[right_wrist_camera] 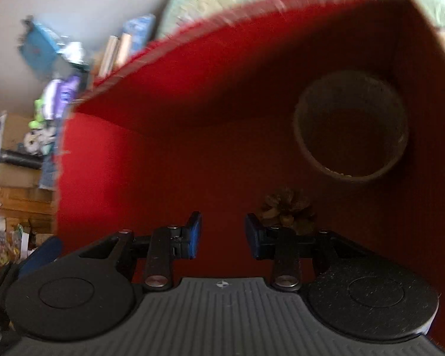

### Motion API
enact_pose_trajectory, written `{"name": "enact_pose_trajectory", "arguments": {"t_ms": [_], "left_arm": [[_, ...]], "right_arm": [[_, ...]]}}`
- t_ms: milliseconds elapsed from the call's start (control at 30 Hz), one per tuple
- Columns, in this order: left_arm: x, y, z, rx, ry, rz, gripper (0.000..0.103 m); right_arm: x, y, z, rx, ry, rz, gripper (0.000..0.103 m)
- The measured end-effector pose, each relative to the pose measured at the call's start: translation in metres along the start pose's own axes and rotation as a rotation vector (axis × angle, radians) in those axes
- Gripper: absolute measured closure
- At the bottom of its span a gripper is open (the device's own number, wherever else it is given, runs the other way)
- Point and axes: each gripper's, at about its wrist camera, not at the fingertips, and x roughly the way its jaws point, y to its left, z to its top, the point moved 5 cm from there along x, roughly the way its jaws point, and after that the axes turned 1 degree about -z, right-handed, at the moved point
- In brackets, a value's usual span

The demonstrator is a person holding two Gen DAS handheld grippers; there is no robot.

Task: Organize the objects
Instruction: 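Lower the pinecone into the red box and open the right gripper, then withdraw the right gripper from the box toward the wooden gourd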

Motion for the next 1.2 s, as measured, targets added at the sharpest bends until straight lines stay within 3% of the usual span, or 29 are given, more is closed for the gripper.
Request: {"name": "enact_pose_trajectory", "arguments": {"t_ms": [100, 300, 400, 500, 700, 800, 1200], "left_arm": [[0.006, 0.001, 0.003, 0.025, 0.001, -0.015, 0.031], [0.02, -0.012, 0.009, 0.083, 0.016, -0.09, 0.031], [0.03, -0.021, 0.012, 0.104, 0.036, -0.129, 0.031], [0.038, -0.029, 0.014, 0.118, 0.061, -0.164, 0.03], [0.045, -0.037, 0.014, 0.138, 0.077, -0.179, 0.028], [0.044, -0.038, 0.013, 0.136, 0.079, -0.172, 0.028], [0.01, -0.054, 0.011, 0.113, 0.021, -0.118, 0.025]], "right_arm": [[-0.003, -0.003, -0.003, 0.015, 0.012, -0.023, 0.068], [-0.021, -0.017, -0.015, -0.033, -0.033, -0.175, 0.067], [-0.029, -0.019, -0.02, -0.028, -0.043, -0.146, 0.069], [-0.034, -0.017, -0.026, -0.046, -0.079, -0.188, 0.068], [-0.049, -0.021, -0.044, -0.068, -0.156, -0.184, 0.065], [-0.06, -0.021, -0.053, -0.109, -0.213, -0.21, 0.065], [-0.102, -0.025, -0.075, -0.15, -0.338, -0.111, 0.065]]}}
